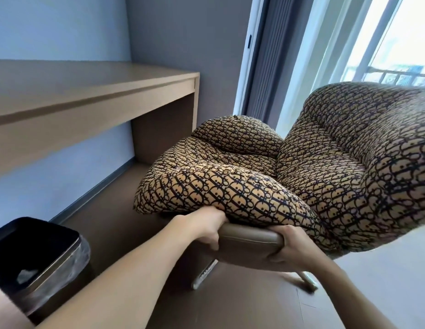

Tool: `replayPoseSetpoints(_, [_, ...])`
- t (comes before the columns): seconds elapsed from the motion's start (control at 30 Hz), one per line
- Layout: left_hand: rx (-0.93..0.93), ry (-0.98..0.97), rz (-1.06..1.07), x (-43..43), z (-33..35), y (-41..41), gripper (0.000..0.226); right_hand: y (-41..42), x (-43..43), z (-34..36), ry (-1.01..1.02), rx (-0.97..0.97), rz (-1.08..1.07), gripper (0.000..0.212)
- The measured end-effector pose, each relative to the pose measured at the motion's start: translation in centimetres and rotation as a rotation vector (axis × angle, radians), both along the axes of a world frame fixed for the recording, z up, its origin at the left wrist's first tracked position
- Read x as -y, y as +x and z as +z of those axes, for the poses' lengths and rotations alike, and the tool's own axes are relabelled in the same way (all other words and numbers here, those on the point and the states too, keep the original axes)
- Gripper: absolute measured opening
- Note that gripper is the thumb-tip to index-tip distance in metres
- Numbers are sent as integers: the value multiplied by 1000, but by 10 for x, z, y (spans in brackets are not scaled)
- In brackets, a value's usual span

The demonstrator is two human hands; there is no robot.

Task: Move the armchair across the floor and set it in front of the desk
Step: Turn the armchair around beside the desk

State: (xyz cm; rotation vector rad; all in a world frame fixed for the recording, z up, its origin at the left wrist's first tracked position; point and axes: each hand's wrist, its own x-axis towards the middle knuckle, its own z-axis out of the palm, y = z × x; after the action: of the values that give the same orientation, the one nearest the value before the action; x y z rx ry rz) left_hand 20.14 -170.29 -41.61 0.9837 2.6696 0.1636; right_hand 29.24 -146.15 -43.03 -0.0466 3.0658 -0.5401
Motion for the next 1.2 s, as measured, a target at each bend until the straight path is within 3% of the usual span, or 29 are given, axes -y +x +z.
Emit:
replayPoseSetpoints(0.43, [55,-103,71,43,15,33,67,26,49,-6,-18,47,-36,54])
replayPoseSetpoints(0.57, [135,-149,121,37,28,53,71,35,58,5,69,200,-20,57])
replayPoseSetpoints(0.7, [307,-347,81,35,78,59,86,45,50,43,110,368,102,50])
replayPoseSetpoints(0.77, [360,-384,84,30,132,49,88,40,31,97,79,439,158,51])
replayPoseSetpoints(0.83, [289,-325,111,21,189,50,88,39,14,150,63,429,171,54])
replayPoseSetpoints(1.03, [-278,19,436,-54,405,31,91,9,-63,374,28,144,25,80])
replayPoseSetpoints(1.2, [-523,160,549,-129,545,41,89,-15,-127,523,82,-25,41,82])
